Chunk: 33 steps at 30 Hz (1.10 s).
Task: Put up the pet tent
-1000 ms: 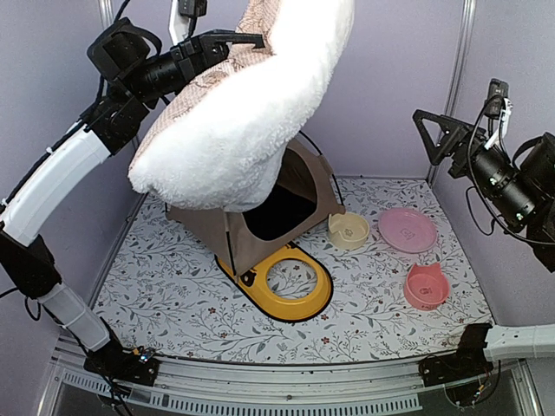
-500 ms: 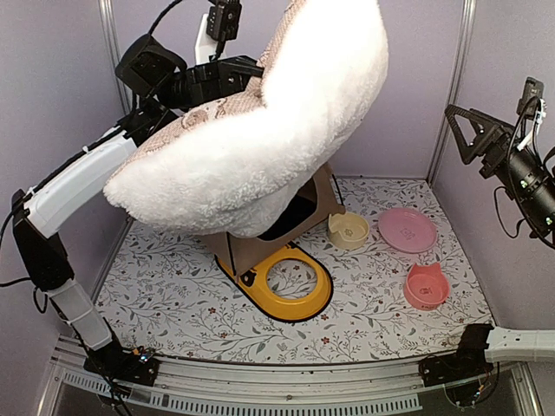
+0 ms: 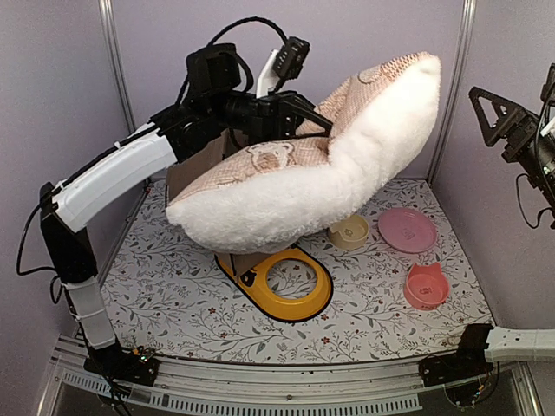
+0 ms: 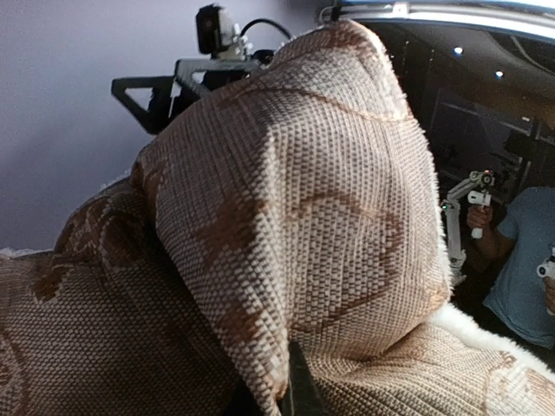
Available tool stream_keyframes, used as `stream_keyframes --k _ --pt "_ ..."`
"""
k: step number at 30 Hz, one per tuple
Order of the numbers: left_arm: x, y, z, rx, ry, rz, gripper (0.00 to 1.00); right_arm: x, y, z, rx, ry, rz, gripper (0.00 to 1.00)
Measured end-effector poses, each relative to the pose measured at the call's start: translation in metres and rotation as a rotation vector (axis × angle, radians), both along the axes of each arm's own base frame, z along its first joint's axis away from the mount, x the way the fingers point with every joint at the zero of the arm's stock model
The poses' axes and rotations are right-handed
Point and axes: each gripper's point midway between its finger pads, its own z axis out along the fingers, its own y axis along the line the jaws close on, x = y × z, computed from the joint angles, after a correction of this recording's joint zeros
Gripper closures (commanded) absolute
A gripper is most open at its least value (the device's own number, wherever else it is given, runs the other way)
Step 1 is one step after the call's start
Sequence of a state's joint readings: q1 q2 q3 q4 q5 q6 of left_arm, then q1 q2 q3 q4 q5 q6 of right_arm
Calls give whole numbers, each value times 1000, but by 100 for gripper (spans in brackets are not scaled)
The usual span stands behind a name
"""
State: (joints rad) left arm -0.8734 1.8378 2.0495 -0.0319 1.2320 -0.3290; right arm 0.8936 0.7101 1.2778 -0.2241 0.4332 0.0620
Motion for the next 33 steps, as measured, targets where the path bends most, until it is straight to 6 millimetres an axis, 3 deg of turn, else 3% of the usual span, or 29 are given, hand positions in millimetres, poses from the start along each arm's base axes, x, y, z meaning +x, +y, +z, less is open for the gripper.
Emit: stream_keyframes --k 4,8,12,15,21,27,33 --pt "20 -58 -64 153 3 132 100 -2 -9 7 2 3 -28 1" --pt "26 -112 -171 404 -33 284 100 6 -3 -5 -41 46 -40 1" --pt "22 -130 -279 663 -90 374 100 23 15 -31 -119 130 -52 1" --pt "17 -128 -320 766 -116 403 96 32 26 -48 -164 182 -53 1" --pt "20 -123 -327 766 -139 479 100 47 43 -78 -236 272 -51 1" --pt "27 -110 -307 713 -138 541 100 52 48 -98 -267 334 -57 1" --pt "33 -114 -295 675 -102 576 57 53 50 -106 -260 359 -53 1"
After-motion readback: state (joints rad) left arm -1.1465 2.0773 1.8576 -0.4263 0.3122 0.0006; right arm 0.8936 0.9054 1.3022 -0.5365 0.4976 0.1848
